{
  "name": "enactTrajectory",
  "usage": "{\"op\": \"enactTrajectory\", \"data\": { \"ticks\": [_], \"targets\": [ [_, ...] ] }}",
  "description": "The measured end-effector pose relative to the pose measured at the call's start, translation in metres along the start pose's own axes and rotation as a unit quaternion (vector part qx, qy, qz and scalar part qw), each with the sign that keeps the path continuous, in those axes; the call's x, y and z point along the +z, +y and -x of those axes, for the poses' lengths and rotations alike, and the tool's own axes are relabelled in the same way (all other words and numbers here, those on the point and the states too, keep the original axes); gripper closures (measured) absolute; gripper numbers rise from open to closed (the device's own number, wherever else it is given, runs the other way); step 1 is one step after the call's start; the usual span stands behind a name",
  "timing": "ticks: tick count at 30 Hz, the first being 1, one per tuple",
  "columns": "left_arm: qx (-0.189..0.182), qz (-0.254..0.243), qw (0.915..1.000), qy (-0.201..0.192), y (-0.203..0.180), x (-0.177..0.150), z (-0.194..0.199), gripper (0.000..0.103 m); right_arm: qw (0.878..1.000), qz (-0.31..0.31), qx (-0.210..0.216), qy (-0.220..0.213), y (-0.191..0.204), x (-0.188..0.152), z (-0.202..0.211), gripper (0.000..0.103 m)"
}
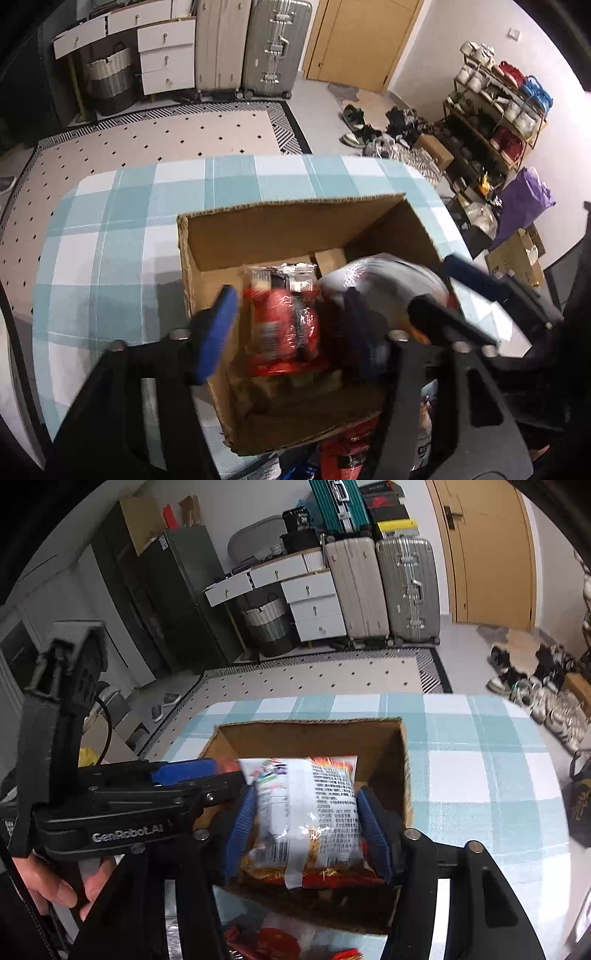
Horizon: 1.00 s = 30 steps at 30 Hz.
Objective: Organize snacks
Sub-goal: 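Open both tools to drop the wafer pack and noodle bag into the box, then withdraw both tools from the box back toward the snack pile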
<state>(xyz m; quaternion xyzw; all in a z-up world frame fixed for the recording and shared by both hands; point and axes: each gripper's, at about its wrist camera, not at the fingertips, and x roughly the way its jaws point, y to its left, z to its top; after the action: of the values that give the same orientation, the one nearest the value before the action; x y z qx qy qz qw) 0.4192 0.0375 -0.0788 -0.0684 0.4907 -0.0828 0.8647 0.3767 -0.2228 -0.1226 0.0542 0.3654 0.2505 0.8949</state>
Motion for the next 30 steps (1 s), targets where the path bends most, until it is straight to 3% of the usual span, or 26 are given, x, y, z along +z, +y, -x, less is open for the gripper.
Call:
{"op": "enactTrajectory", "data": {
  "ticks": [3, 7, 16, 24, 30],
  "targets": [
    [0.002, 0.007, 0.9999, -0.01, 0.004, -0.003, 0.006, 0.032, 1.0, 0.001, -0.002, -0.018, -0.004, -0.002, 0.013, 0.034],
    [0.009, 0.012, 0.9995, -0.027, 0.004, -0.007, 0.024, 0.032, 0.999, 0.002, -0.007, -0.033, -0.008, -0.003, 0.034, 0.027],
    [0.016, 0.0, 0.9983, -0.055, -0.011, -0.027, 0.076, 0.032, 0.998, 0.009, -0.012, -0.053, 0.002, -0.01, 0.082, 0.027],
    [0.022, 0.007, 0.9955, -0.092, -0.021, -0.073, 0.129, 0.031, 0.997, 0.017, -0.012, -0.077, 0.02, -0.027, 0.136, 0.027],
    [0.041, -0.014, 0.9903, -0.132, -0.037, -0.109, 0.169, 0.022, 0.995, 0.024, -0.009, -0.098, 0.031, -0.051, 0.173, 0.026]
  ]
}}
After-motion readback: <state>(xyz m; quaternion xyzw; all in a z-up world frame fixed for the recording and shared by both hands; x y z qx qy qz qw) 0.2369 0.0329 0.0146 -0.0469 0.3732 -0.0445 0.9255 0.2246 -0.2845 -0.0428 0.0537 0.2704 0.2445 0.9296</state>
